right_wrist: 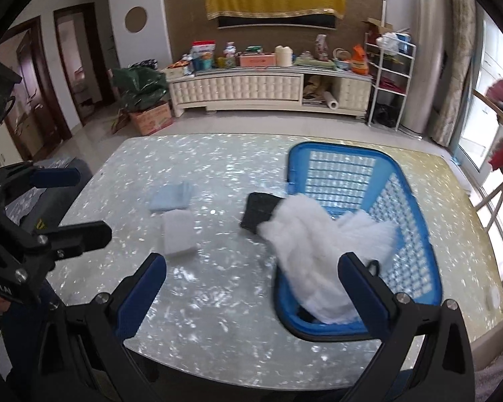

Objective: Organize soft objects
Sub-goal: 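Move both grippers back over the remaining items on the table, then close the right gripper on the white rectangular foam pad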

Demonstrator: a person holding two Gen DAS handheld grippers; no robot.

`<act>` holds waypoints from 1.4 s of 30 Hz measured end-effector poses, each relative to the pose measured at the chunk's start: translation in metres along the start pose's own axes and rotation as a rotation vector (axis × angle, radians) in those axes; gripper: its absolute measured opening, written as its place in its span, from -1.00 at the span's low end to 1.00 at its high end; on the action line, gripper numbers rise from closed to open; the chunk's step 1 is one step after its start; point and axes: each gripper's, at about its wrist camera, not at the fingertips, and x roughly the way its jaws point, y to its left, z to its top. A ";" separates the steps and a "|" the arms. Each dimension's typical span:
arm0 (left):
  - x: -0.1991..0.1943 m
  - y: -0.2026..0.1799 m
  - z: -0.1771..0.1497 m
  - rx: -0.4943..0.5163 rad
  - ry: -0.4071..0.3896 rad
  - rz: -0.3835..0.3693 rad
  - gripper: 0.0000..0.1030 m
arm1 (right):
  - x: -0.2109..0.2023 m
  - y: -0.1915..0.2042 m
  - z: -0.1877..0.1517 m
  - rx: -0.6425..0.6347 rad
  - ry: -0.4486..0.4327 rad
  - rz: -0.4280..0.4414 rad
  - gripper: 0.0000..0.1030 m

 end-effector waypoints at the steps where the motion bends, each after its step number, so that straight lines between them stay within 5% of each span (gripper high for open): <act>1: 0.001 0.005 -0.003 -0.007 0.005 0.002 1.00 | 0.003 0.003 0.001 -0.009 0.006 0.007 0.99; 27: 0.058 0.120 -0.040 -0.153 0.151 0.025 1.00 | 0.111 0.077 0.026 -0.139 0.187 0.114 0.99; 42: 0.094 0.156 -0.043 -0.173 0.224 0.027 1.00 | 0.182 0.097 0.024 -0.141 0.334 0.136 0.99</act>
